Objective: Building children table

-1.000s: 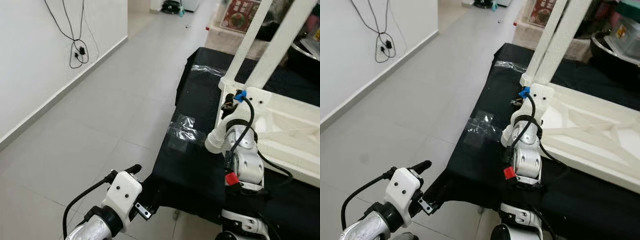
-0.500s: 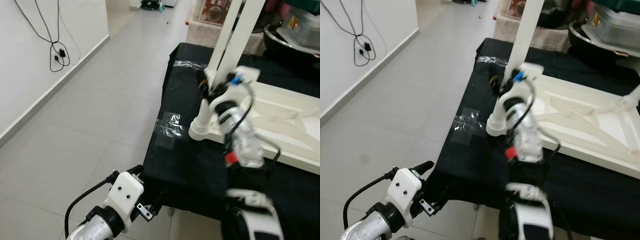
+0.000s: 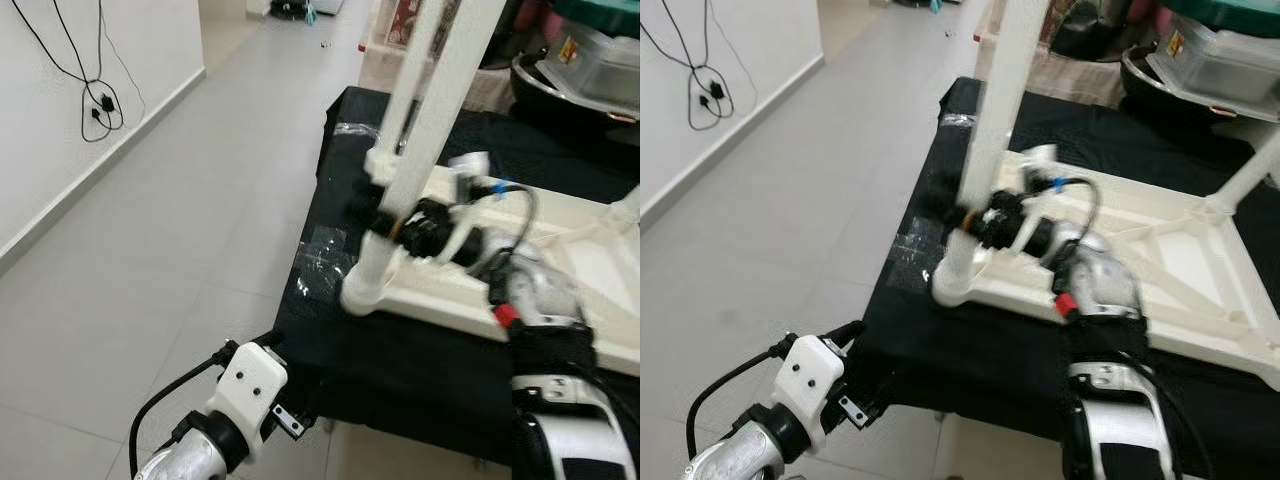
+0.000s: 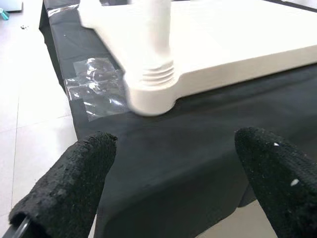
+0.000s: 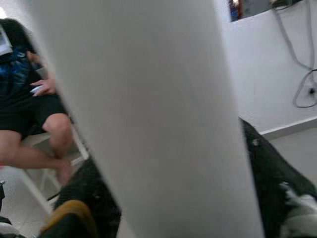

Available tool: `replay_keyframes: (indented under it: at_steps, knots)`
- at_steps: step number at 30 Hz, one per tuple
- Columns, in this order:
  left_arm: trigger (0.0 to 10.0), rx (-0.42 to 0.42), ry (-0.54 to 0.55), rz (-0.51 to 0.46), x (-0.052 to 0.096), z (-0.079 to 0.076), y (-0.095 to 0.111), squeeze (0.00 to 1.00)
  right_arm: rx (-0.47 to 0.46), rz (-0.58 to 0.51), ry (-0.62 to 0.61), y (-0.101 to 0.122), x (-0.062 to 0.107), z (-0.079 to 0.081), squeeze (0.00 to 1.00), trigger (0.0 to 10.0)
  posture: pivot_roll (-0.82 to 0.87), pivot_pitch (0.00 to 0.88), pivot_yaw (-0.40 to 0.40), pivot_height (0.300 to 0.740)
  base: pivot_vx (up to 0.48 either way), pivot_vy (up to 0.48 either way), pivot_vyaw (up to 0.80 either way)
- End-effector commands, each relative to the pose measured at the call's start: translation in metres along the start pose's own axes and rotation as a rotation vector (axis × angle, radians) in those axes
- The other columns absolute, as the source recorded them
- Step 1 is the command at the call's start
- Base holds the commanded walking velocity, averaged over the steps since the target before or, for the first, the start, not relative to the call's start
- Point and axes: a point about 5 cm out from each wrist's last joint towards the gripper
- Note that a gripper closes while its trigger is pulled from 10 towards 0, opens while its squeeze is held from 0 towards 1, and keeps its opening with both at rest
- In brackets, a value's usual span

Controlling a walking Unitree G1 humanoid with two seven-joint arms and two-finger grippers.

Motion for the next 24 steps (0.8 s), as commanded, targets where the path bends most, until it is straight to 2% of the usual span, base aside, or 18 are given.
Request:
replay_keyframes:
  at_steps: [1,2,5,7,8,10,11,13,14,15,17,18,19,20,21,24]
  knots:
    - [10.0,0.004,0.001,0.011,0.001,-0.002,-0.003,0.0,0.03,0.006,0.003,0.003,-0.008,-0.001,0.0,4.1,0.17,0.095,-0.15,0.74,0.0,0.0,0.0]
    - [10.0,0.005,0.0,0.012,0.001,-0.003,-0.002,0.0,0.045,-0.011,-0.034,0.005,-0.013,-0.003,0.0,0.0,0.17,0.095,-0.148,0.74,0.0,0.0,0.0]
    - [10.0,0.01,0.001,0.012,0.002,-0.002,-0.003,0.0,0.07,-0.017,-0.056,0.004,-0.019,-0.003,0.0,0.0,0.17,0.096,-0.142,0.74,0.0,0.0,0.0]
    - [10.0,0.011,-0.001,0.013,0.002,-0.002,-0.003,0.0,0.075,-0.047,-0.172,0.002,-0.017,-0.009,0.0,0.0,0.17,0.098,-0.141,0.74,0.0,0.0,0.0]
    - [10.0,0.011,-0.001,0.013,0.002,-0.002,-0.003,0.0,0.072,-0.05,-0.181,0.002,-0.017,-0.01,0.0,0.0,0.17,0.098,-0.141,0.74,0.0,0.0,0.0]
    - [10.0,0.012,-0.001,0.014,0.002,-0.001,-0.004,0.0,0.088,-0.111,-0.352,0.0,-0.012,-0.017,0.0,0.0,0.15,0.096,-0.132,0.74,0.0,0.0,0.0]
    - [10.0,0.012,-0.001,0.014,0.002,-0.001,-0.004,0.0,0.088,-0.111,-0.352,0.0,-0.012,-0.017,0.0,0.0,0.15,0.096,-0.132,0.74,0.0,0.0,0.0]
    - [10.0,0.023,-0.001,0.013,0.001,0.0,-0.004,0.0,0.033,-0.213,-0.582,-0.005,-0.001,-0.024,0.0,0.0,0.14,0.095,-0.124,0.74,0.0,0.0,0.0]
    - [10.0,0.023,-0.001,0.013,0.001,0.0,-0.004,0.0,0.033,-0.213,-0.582,-0.005,-0.001,-0.024,0.0,0.0,0.14,0.095,-0.124,0.74,0.0,0.0,0.0]
    - [10.0,0.029,0.0,0.012,0.001,0.0,-0.004,0.0,0.021,-0.233,-0.641,-0.007,0.002,-0.027,0.0,0.0,0.14,0.095,-0.124,0.74,0.0,0.0,0.0]
    - [10.0,0.036,0.009,0.013,0.0,0.002,-0.005,0.0,0.05,-0.34,-1.167,-0.01,0.031,-0.039,0.0,0.0,0.14,0.102,-0.118,0.74,0.0,0.0,0.0]
    - [10.0,0.037,0.012,0.014,0.0,0.003,-0.005,0.0,0.056,-0.373,-1.339,-0.012,0.043,-0.039,0.0,0.0,0.14,0.102,-0.118,0.74,0.0,0.0,0.0]
    - [10.0,0.037,0.012,0.014,0.0,0.003,-0.005,0.0,0.056,-0.373,-1.339,-0.012,0.043,-0.039,0.0,0.0,0.14,0.102,-0.118,0.74,0.0,0.0,0.0]
    - [10.0,0.037,0.012,0.014,0.0,0.003,-0.005,0.0,0.084,-0.389,-1.483,-0.013,0.052,-0.034,0.0,0.0,0.14,0.097,-0.118,0.74,0.0,0.0,0.0]
    - [10.0,0.032,0.011,0.016,0.0,0.003,-0.005,0.0,0.067,-0.4,-1.575,-0.017,0.056,-0.026,0.0,0.0,0.13,0.097,-0.119,0.74,0.0,0.0,0.0]
    - [10.0,0.027,0.009,0.014,-0.001,0.003,-0.005,0.0,0.049,-0.393,-1.694,-0.024,0.056,-0.012,0.0,0.0,0.13,0.096,-0.119,0.74,0.0,0.0,0.0]
Point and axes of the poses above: a point about 5 cm out from each wrist's last joint towards the gripper, its own x axis pointing back from the gripper into the wrist, its own y axis along the axis of the wrist's last joint, z = x × y, and after that the axes turned 7 degrees about -x, right-handed
